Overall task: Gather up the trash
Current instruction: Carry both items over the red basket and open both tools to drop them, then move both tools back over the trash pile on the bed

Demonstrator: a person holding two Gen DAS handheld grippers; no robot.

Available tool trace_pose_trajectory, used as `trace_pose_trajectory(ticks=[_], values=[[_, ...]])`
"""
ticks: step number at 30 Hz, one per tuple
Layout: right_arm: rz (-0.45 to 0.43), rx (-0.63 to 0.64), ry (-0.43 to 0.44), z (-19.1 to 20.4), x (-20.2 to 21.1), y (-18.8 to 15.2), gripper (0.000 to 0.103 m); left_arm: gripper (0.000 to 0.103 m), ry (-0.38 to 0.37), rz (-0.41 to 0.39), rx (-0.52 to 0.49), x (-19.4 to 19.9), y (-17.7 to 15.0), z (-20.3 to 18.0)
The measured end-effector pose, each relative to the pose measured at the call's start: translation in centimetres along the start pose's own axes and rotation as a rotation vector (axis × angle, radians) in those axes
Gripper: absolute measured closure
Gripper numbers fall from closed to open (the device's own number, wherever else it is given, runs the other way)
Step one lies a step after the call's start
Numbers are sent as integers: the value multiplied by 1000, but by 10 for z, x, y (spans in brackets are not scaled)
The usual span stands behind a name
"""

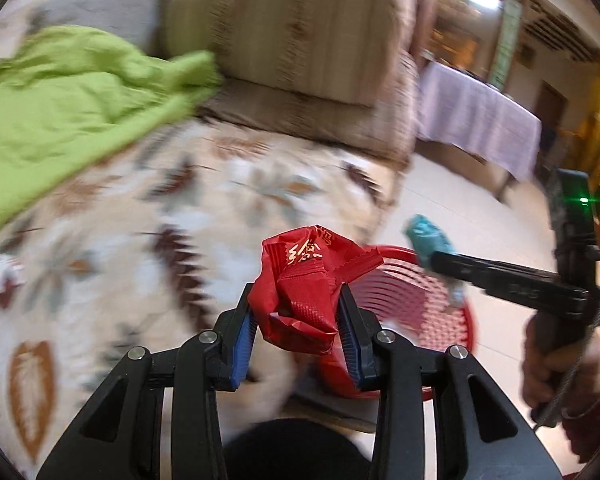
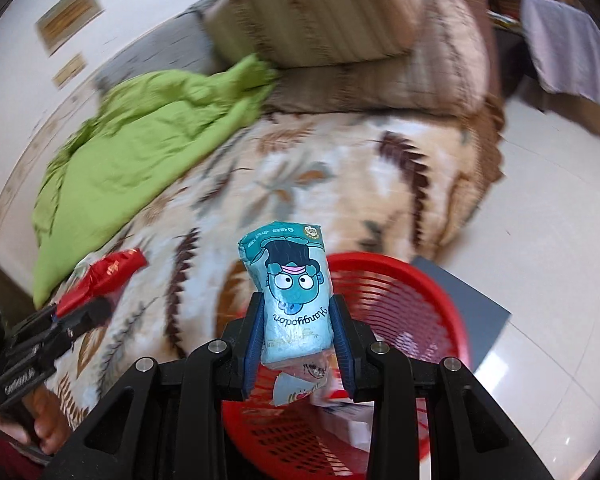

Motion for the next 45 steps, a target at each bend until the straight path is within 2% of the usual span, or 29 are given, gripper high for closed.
trace_pose_trajectory(ticks=[2,3,6,9,12,14,16,19,23,24,26,29,34,36,40,42,45], values=[[5,-25,-9,-12,0,0,62,67,-33,25,-18,-16,4,-16],[12,-37,-17,-18,-1,-1,59,62,-52,50,-32,-26,5,-26],[25,-56,-59,-30,-4,0,53,35,-64,102,-54,-44,3,-38],[14,-50,-72,-31,-2,3,48,34,-67,87,-50,-40,2,-35],[1,-25,-78,-23,-2,7,45,30,-26,59,-51,-25,1,-22],[5,-2,-51,-8,-8,11,45,26,8,35,-37,-12,0,-7],[9,32,-6,9,-14,11,45,18,61,10,-18,2,-2,10],[34,119,75,50,-27,9,45,13,158,-31,39,27,-9,46],[78,253,173,117,-50,3,45,13,327,-59,107,57,-25,105],[86,289,195,135,-55,2,45,13,392,-63,143,66,-34,128],[104,355,227,166,-66,0,45,12,439,-53,214,78,-47,160],[158,449,282,219,-90,-7,45,12,527,-61,379,101,-76,226],[274,506,412,300,-141,-14,46,12,593,-65,646,118,-122,322],[312,503,445,335,-168,-13,62,13,612,-62,722,120,-139,358],[385,476,489,401,-228,-10,75,13,666,-54,794,126,-164,395],[392,471,481,431,-259,-6,76,13,644,-87,834,132,-168,404],[404,429,479,463,-304,-1,79,13,670,-94,822,135,-165,410]])
Point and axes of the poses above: each gripper's, at about its wrist camera, not at the fingertips, and x roughly against the way its jaws point, z to its left, y to its top, the point moved 3 cm from there along -x, roughly the way its jaws point, and after that the axes turned 3 degrees about -x, right-handed, at the moved point
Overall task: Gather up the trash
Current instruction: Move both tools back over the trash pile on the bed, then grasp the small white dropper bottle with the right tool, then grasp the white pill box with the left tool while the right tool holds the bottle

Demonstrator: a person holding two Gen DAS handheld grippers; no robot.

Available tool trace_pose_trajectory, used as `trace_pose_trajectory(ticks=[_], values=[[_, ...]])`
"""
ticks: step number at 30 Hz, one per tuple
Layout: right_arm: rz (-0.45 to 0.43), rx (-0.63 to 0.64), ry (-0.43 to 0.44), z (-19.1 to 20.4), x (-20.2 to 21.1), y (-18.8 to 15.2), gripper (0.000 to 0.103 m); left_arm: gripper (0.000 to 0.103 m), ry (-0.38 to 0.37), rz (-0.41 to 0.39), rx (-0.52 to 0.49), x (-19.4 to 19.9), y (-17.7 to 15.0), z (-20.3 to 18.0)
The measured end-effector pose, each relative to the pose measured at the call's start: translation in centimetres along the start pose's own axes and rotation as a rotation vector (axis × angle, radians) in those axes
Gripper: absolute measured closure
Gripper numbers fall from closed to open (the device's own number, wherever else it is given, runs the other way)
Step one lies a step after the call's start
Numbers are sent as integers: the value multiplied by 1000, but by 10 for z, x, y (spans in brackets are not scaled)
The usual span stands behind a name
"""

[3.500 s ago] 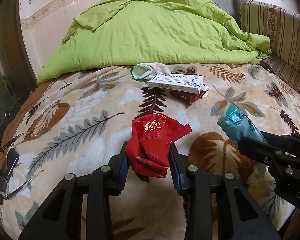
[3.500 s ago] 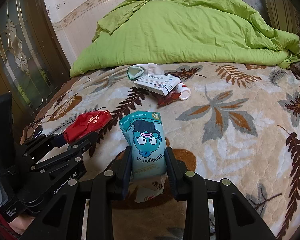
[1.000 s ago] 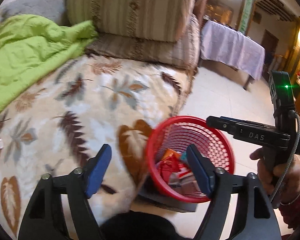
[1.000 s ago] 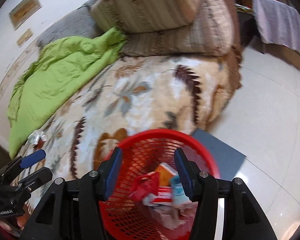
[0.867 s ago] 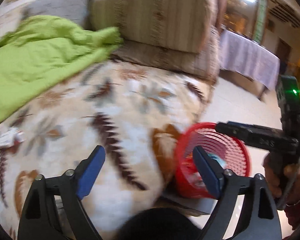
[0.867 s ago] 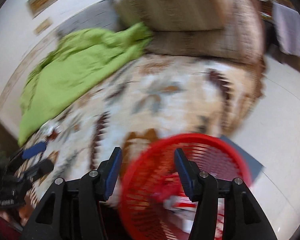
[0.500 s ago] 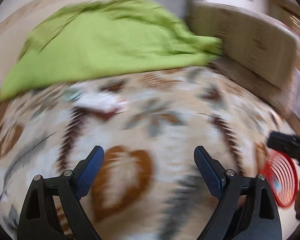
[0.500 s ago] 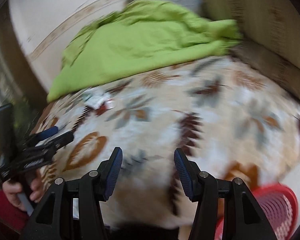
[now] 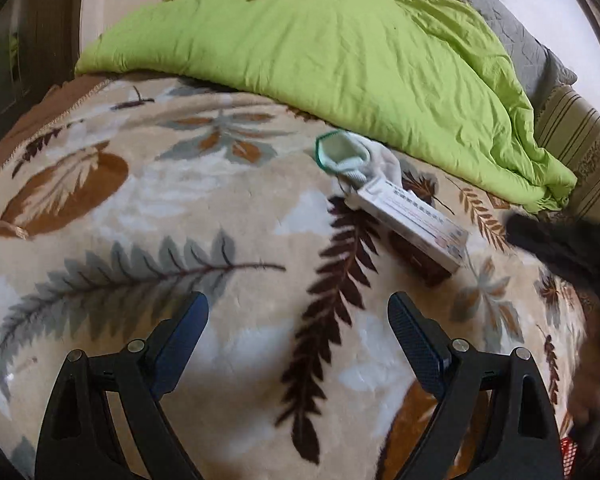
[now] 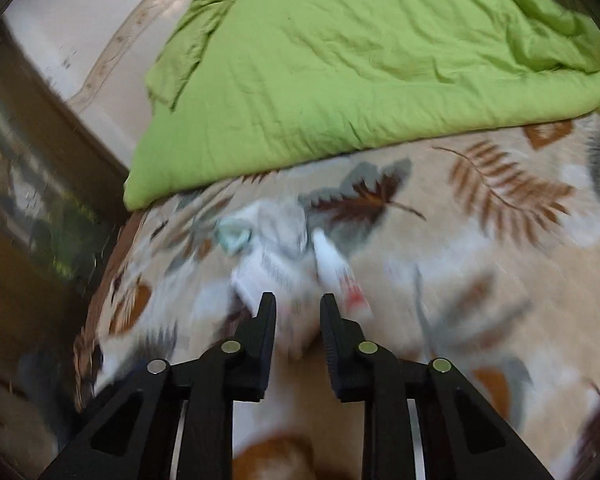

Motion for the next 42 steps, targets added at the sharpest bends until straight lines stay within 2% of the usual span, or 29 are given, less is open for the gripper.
trace_pose_trajectory(ticks=[3,6,7,10,11,13,15,16,17,21,25,30,35,38,42], values=[[31,-34,-16,-4,-38,17,79,13,0,1,6,0,2,3],[81,-23,-7,-1,-51,10,79,13,-12,-7,36,0,7,8],[97,-18,33,5,-50,1,79,13,-14,-10,44,0,8,11],[198,-25,233,24,-46,-30,79,13,-36,-8,82,-1,13,17],[197,-33,279,26,-40,-35,79,13,-56,-3,98,-2,14,18],[141,-32,245,21,-27,-33,79,13,-82,9,107,-6,15,15],[40,13,141,11,-11,-20,79,13,-108,30,100,-15,17,7],[5,44,55,6,-7,-12,72,13,-115,35,90,-18,18,2],[-7,59,-13,-1,-8,-4,66,13,-114,37,76,-20,19,-3],[49,70,-114,-26,-33,14,66,13,-94,36,21,-24,17,-18],[105,42,-90,-34,-63,16,67,13,-87,23,11,-23,19,-17],[142,62,-91,-19,-86,5,69,13,-91,32,8,-27,19,-16],[199,47,-29,-5,-73,-30,70,13,-103,25,0,-27,22,-20],[210,59,-23,-3,-51,-55,70,13,-117,42,-8,-31,22,-25],[114,0,-105,-18,-7,-74,70,13,-90,43,-36,-40,26,-36]])
Point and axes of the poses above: each gripper's, at about its wrist camera, not at the fingertips, and x roughly against the way its jaws point, z to its left, y to its top, the point moved 3 cm from there along -x, roughly the way its jaws point, and after that the axes turned 3 degrees about -x, right-handed, at the moved point
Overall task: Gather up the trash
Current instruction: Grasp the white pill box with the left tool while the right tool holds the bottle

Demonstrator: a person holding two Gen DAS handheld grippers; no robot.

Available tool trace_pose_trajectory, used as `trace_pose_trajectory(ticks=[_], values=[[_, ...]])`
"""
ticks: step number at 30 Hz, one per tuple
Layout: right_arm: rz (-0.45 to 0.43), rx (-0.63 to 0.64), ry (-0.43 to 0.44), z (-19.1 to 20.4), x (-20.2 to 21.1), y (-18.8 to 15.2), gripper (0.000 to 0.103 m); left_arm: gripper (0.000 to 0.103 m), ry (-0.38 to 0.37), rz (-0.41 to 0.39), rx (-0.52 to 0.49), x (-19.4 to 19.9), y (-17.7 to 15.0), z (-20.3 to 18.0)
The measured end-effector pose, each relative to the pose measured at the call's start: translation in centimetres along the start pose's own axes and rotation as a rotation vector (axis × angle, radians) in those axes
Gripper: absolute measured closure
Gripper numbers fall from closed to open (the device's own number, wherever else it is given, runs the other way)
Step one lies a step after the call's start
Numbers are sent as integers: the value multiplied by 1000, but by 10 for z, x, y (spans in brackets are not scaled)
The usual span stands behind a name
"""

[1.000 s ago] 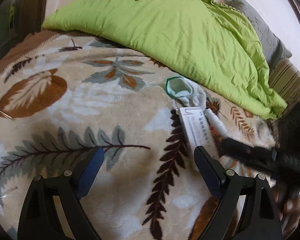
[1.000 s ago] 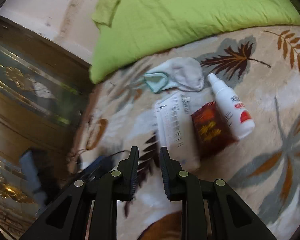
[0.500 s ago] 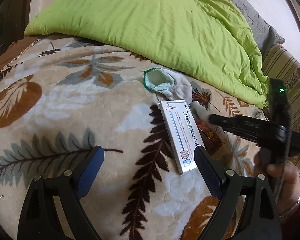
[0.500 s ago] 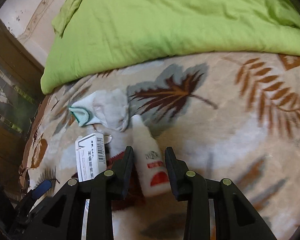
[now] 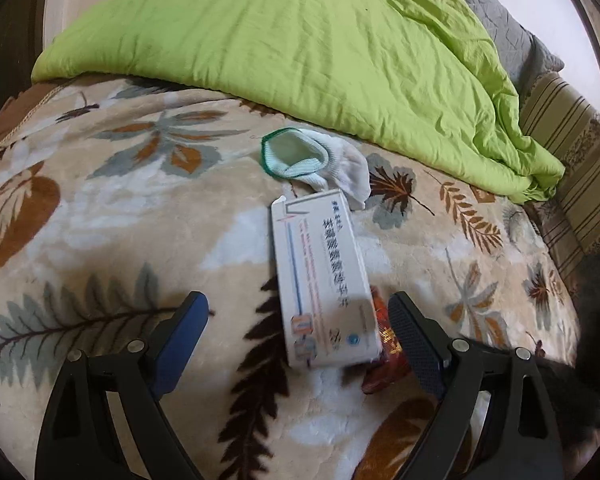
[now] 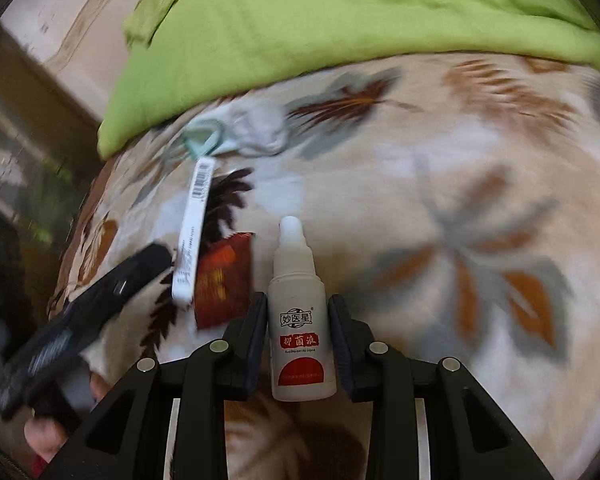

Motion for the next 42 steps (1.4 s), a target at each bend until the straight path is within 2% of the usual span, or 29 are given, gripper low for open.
trace_pose_trajectory(ticks=[2,4,8,11,12,18,26,31,34,37,42], values=[[-59,-23,-18,-5,22,-9,70,13,9,7,-3,-9,5,-7],[-102,-45,2,-6,38,-16,70,13,22,38,-14,-22,11,-14],[-154,-49,7,-4,48,-33,70,16,80,85,-53,-43,11,-22],[-171,-10,-12,2,42,-30,70,33,84,77,-58,-41,10,-20],[-182,-6,-15,2,41,-29,70,51,76,75,-55,-40,10,-19],[-230,33,-39,9,44,-27,70,51,42,25,-49,-21,7,-13],[-334,62,-26,20,82,-55,70,51,59,-129,-117,59,-9,-25],[-317,60,4,25,95,-91,70,50,30,-148,-128,113,-46,-29],[-314,78,18,29,102,-108,70,50,51,-166,-172,141,-81,-32],[-323,87,29,31,109,-119,70,50,61,-170,-172,153,-108,-31],[-330,86,18,30,114,-129,70,50,66,-171,-190,153,-125,-36]])
Point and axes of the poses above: each gripper's, at about its wrist camera, not at the fingertips, and x roughly against the way its jaws point, z to its left, y to its top, the point moved 3 cm from there along -x, roughly the way its jaws point, and after that the axes turned 3 degrees about -x, right-handed, at the moved point
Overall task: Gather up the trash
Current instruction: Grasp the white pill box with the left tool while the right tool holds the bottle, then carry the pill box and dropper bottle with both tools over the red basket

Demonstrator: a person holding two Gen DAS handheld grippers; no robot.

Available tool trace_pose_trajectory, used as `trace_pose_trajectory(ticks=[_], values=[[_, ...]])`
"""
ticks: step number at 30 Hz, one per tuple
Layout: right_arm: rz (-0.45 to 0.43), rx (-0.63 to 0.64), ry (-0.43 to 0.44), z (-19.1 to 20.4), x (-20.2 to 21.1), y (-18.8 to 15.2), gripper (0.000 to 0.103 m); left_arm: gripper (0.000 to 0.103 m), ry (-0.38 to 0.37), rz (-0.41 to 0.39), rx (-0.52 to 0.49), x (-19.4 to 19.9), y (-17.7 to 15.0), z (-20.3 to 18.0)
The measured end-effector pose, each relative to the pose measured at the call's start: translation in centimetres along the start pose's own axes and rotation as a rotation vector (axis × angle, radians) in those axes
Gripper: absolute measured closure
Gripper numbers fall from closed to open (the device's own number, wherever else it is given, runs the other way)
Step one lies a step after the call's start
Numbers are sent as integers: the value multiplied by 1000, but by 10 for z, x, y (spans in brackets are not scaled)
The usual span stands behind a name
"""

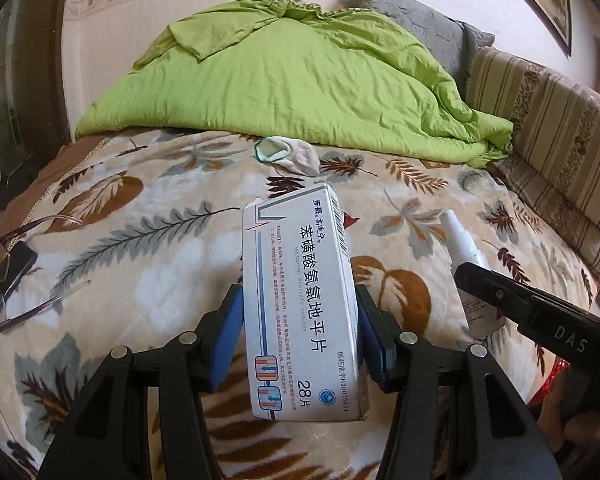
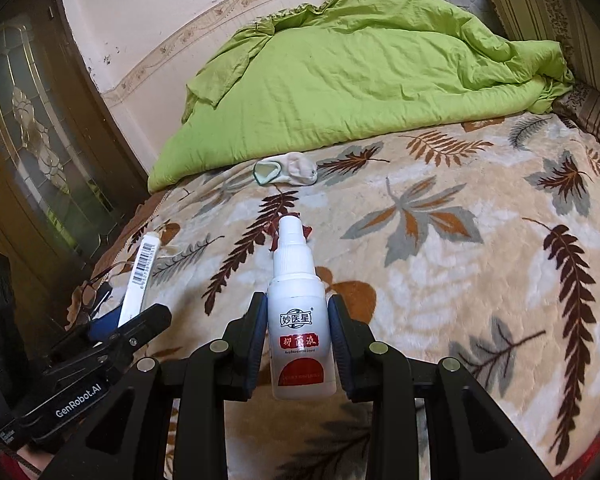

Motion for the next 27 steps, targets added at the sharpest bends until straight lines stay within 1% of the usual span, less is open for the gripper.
trace_pose_trajectory(ticks=[3,7,19,27], values=[[2,8,-15,0,1,-3,70,50,28,-39,-41,2,0,-6],[2,11,-34,-2,-2,-2,70,50,36,-28,-61,-6,-2,-8],[32,35,-17,6,-14,-5,69,50,63,-25,-57,-12,0,-3],[30,18,-14,4,-14,-5,69,50,83,-39,-96,-11,0,-12]])
Point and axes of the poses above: each gripper's, at about its wrist camera, not at the fingertips, and x roughly against the way its jaws point, z to its left, y to its top, the point moved 3 cm from there along -x, roughly the way its jaws point, and after that the axes turned 3 degrees about -x, right-handed, at the moved point
